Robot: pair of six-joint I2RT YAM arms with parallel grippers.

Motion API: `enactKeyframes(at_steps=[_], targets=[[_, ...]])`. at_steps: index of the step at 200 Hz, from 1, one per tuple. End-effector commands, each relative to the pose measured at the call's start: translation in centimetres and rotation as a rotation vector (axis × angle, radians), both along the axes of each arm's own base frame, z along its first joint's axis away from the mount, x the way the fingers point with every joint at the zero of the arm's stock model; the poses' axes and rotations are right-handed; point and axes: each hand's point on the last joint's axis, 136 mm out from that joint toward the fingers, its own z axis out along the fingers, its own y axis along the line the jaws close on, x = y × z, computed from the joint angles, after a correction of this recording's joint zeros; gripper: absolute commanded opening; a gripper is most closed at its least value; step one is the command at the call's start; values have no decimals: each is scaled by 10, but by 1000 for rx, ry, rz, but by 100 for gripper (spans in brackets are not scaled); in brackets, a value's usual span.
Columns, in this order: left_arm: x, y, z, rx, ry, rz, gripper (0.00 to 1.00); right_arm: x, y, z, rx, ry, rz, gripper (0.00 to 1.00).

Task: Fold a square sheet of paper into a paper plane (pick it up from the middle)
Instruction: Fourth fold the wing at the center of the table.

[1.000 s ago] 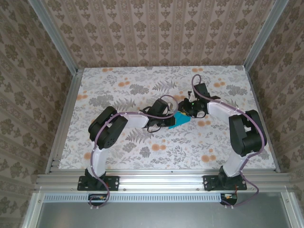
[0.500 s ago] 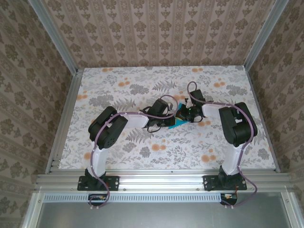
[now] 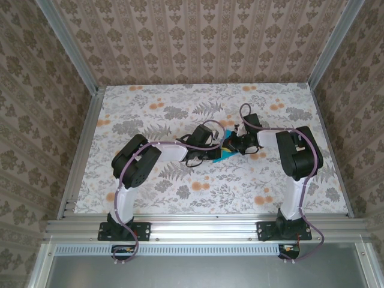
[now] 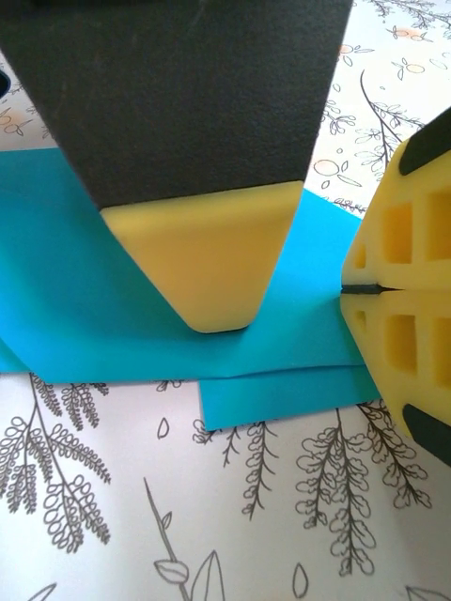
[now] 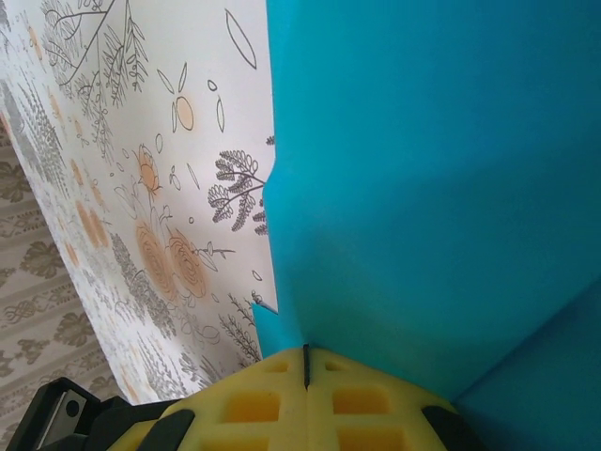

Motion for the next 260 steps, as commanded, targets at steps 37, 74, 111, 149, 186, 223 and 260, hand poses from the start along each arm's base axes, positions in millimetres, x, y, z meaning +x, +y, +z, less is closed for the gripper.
enactKeyframes(at_steps=[37, 74, 111, 149, 186, 223, 260], targets=[[-50, 58, -48, 225, 158, -28, 0, 37, -41, -19, -70, -30, -151, 0], [-57, 62, -30, 201, 143, -36, 0, 7, -14, -22, -59, 4, -79, 0], [-63, 76, 0, 178, 96, -22, 0, -23, 9, -25, -58, 31, -52, 0], [-47, 70, 43, 84, -6, 23, 0, -40, 39, -24, -24, 50, -38, 0], [-43, 57, 44, 3, 0, 31, 0, -40, 62, -12, 39, 28, -26, 1], [-41, 56, 20, 29, 45, 47, 0, -32, 66, 5, 47, -12, -6, 3], [-47, 68, -3, 102, 84, 62, 0, -29, 67, 10, 57, -19, 6, 4]])
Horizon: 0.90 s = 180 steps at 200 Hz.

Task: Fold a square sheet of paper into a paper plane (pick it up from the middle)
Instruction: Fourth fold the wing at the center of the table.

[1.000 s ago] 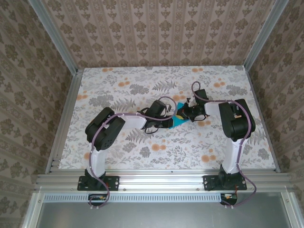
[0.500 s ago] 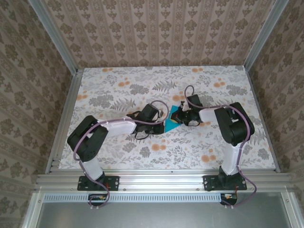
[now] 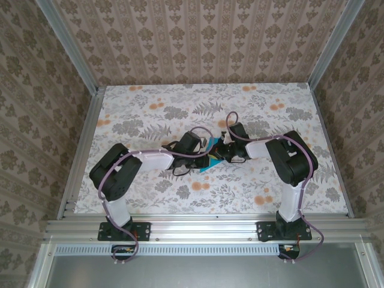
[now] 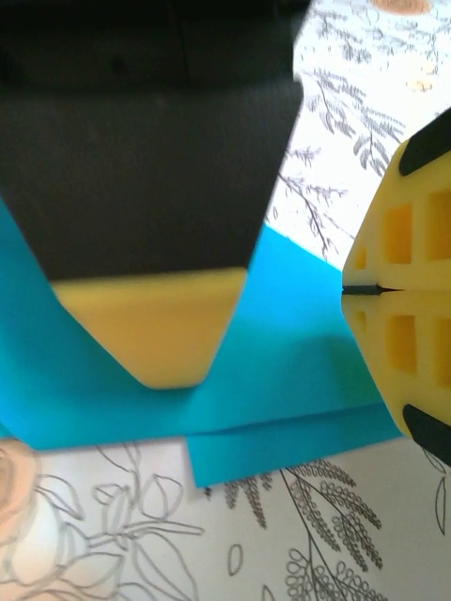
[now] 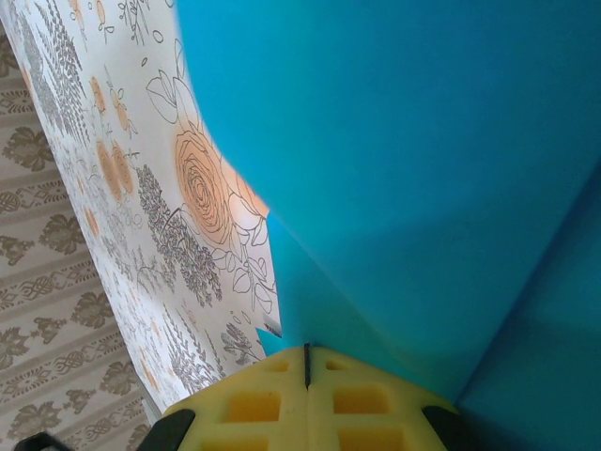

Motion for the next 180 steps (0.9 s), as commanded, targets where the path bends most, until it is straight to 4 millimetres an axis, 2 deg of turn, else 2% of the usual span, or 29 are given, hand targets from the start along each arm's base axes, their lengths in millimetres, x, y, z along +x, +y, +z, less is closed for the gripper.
enactKeyframes(at_steps=[1, 44, 65, 113, 149, 166, 180], targets=[[-3, 10, -16, 42, 37, 25, 0, 2, -2, 6, -7, 11, -8, 4], [-8, 18, -27, 77, 54, 30, 0, 8, -1, 29, 25, -65, 23, 9], [-9, 19, -32, 80, 65, 28, 0, 5, 0, 36, 20, -92, 53, 11], [-12, 21, -39, 75, 85, 32, 0, -18, -3, 6, -44, -12, 73, 10], [-16, 24, -40, 51, 106, 33, 0, -15, -5, -10, -58, 20, 80, 10], [-15, 23, -33, 26, 103, 31, 0, -12, -9, -17, -71, 43, 71, 9], [-12, 18, -18, -8, 82, 26, 0, -12, -11, -20, -80, 53, 73, 8]])
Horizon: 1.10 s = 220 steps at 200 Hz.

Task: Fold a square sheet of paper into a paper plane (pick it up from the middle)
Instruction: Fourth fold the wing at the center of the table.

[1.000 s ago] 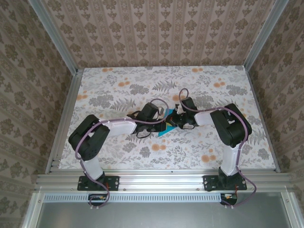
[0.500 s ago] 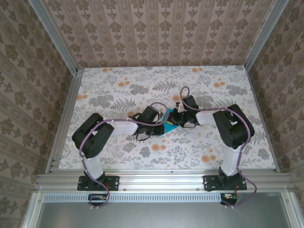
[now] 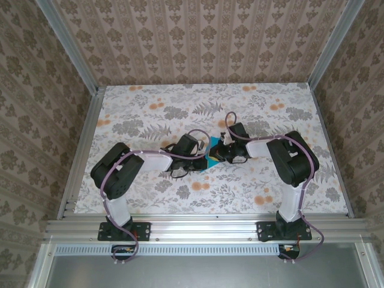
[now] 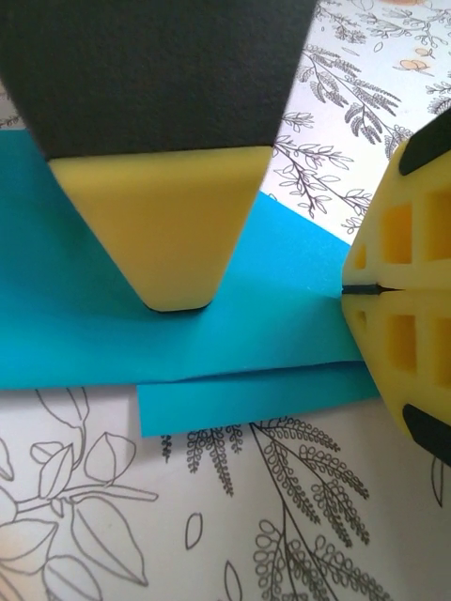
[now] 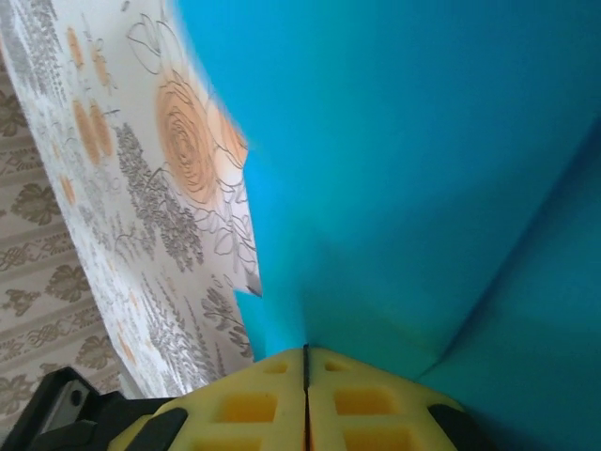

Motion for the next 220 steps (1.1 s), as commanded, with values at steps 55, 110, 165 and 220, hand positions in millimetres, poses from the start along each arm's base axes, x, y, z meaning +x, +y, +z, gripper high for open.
enactKeyframes(at_steps=[55, 110, 165, 220], targets=[[-7, 8, 14, -3, 27, -3, 1, -8, -12, -26, -86, 74, 0, 8], [-32, 27, -15, 56, 116, -1, 1, -11, -15, -31, -110, 96, 1, 8], [-50, 58, -27, 211, 141, -12, 0, -12, -17, -37, -130, 119, -9, 7], [-21, 25, 34, 17, 5, 0, 1, -10, -12, -31, -91, 114, -8, 7]])
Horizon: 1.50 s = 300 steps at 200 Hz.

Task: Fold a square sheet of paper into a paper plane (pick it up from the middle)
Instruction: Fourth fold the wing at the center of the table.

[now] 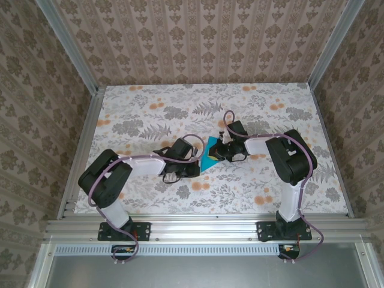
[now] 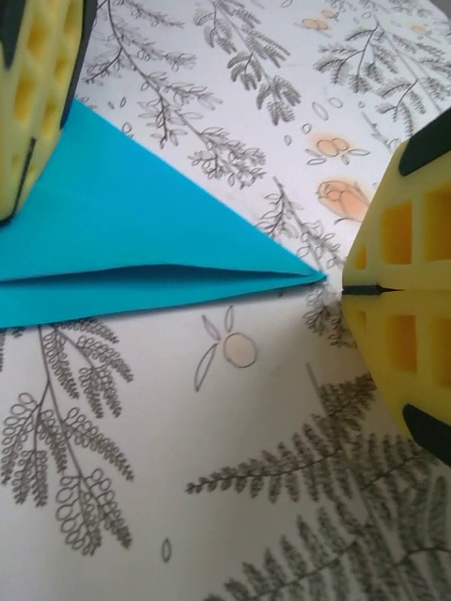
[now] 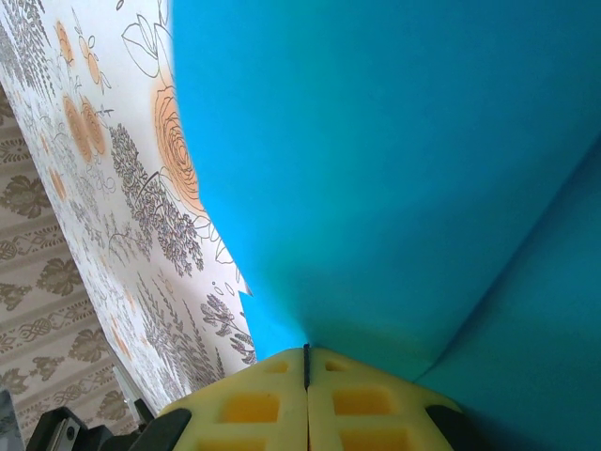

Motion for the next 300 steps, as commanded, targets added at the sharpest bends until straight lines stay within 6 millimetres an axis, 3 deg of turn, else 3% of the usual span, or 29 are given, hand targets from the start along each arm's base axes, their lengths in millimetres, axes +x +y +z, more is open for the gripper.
enactKeyframes(at_steps=[1, 14, 33, 64, 127, 203, 234, 259, 277, 300], targets=[[13, -13, 31, -82, -69, 7, 1, -11, -13, -29, -70, 93, -35, 7], [31, -27, 45, -155, -126, 43, 1, -11, -10, -27, -54, 94, -37, 7], [46, -41, 49, -202, -148, 78, 1, -11, -3, -23, -30, 93, -36, 7], [54, -48, 26, -141, -129, 76, 0, -13, 6, -17, 7, 93, -33, 8], [36, -20, -17, 32, -54, 56, 0, -3, -1, -15, -13, 66, -30, 8], [9, 4, -46, 139, 46, 35, 0, 50, -45, -16, -1, 9, -133, 8], [7, 4, -47, 140, 53, 32, 0, 71, -62, -20, -18, 16, -200, 9], [9, 1, -46, 136, 55, 26, 0, 81, -65, -18, 0, 11, -225, 9], [13, -3, -38, 119, 41, 24, 0, 77, -61, -17, 16, 20, -216, 9], [27, -13, -8, 64, -25, 26, 0, 62, -50, -18, 24, 38, -180, 9]])
